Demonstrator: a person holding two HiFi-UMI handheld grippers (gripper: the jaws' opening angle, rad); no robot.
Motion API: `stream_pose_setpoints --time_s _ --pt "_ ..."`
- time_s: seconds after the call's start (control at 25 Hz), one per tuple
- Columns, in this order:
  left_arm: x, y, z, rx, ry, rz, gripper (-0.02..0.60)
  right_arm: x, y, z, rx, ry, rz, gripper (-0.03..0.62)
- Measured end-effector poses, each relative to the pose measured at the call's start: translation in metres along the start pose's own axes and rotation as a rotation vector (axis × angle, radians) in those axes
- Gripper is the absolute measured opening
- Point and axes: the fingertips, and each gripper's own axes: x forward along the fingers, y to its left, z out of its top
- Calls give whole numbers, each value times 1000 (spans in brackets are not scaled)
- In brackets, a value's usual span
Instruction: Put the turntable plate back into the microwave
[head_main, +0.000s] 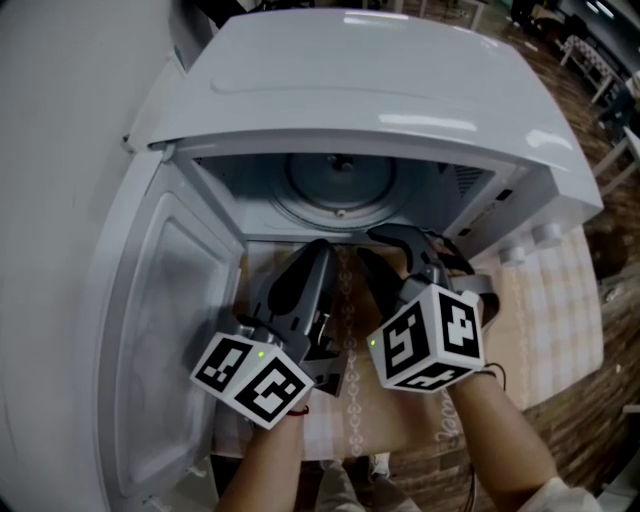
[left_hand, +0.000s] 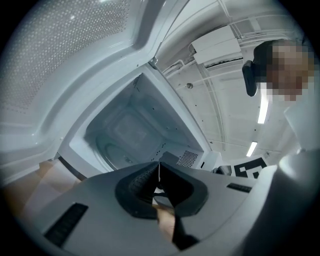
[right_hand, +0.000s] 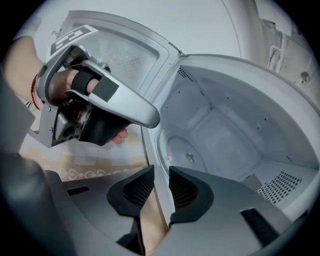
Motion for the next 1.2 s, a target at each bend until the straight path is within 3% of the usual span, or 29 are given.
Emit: stream_pose_setpoints --time_s 0.24,0.44,0.56,0.84,1.2 --pt "-2 -17 2 81 -9 -37 2 -21 -14 11 101 -114 -63 97" --pt "-9 -44 14 195 -69 -73 2 -57 -32 19 347 -355 -130 97" --pt "-14 -61 18 225 -89 -96 1 -80 -38 20 486 -475 -147 97" --pt "-27 -114 25 244 -109 -164 1 -139 -33 48 587 -712 -92 95" --pt "-53 -197 61 265 -133 -196 0 -228 -42 65 712 -811 -42 92"
